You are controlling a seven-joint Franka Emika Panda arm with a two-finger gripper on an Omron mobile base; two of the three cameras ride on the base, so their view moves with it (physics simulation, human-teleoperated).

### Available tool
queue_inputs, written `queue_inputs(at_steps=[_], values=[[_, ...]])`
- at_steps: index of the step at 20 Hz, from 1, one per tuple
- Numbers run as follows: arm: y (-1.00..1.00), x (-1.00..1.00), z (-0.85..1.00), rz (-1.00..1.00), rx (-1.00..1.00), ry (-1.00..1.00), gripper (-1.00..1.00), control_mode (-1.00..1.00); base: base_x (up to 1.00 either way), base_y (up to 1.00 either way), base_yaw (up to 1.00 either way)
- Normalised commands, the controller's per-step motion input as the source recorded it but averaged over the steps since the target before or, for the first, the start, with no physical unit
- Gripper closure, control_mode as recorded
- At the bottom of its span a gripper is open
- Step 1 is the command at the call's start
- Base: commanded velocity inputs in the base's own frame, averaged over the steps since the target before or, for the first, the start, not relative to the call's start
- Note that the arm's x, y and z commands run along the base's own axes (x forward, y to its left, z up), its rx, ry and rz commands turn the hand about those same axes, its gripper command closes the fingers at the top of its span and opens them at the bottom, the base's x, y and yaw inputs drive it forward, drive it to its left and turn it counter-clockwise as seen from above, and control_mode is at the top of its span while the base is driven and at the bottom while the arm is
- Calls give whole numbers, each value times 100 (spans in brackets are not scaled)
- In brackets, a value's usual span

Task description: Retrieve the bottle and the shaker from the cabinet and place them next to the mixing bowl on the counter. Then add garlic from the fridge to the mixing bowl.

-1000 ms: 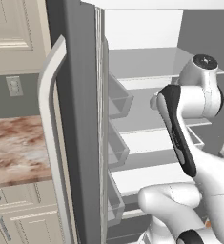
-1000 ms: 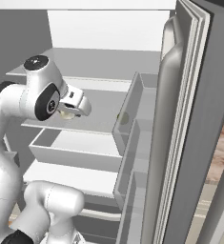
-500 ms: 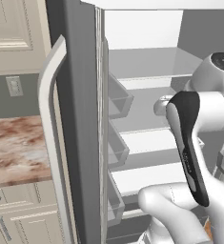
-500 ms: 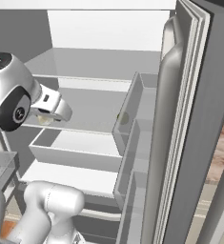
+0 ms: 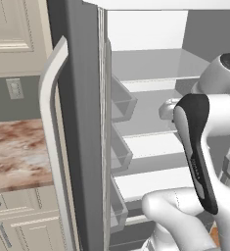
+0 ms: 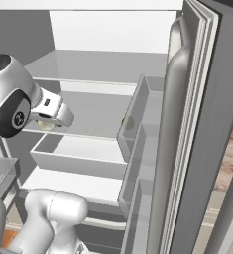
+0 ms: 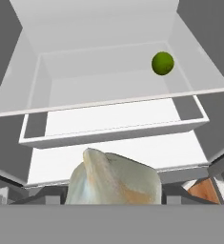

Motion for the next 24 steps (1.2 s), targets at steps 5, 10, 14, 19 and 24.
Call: queue_inputs(at_steps=[5, 10, 14, 19, 24], values=[[0, 0, 0, 0, 0, 0, 100, -100, 0, 0, 0], [0, 0, 0, 0, 0, 0, 100, 100, -48, 3, -1], [0, 0, 0, 0, 0, 0, 100, 100, -100, 14, -6], [0, 0, 0, 0, 0, 0, 100, 100, -100, 10, -7], [0, 0, 0, 0, 0, 0, 100, 100, -100, 3, -19]])
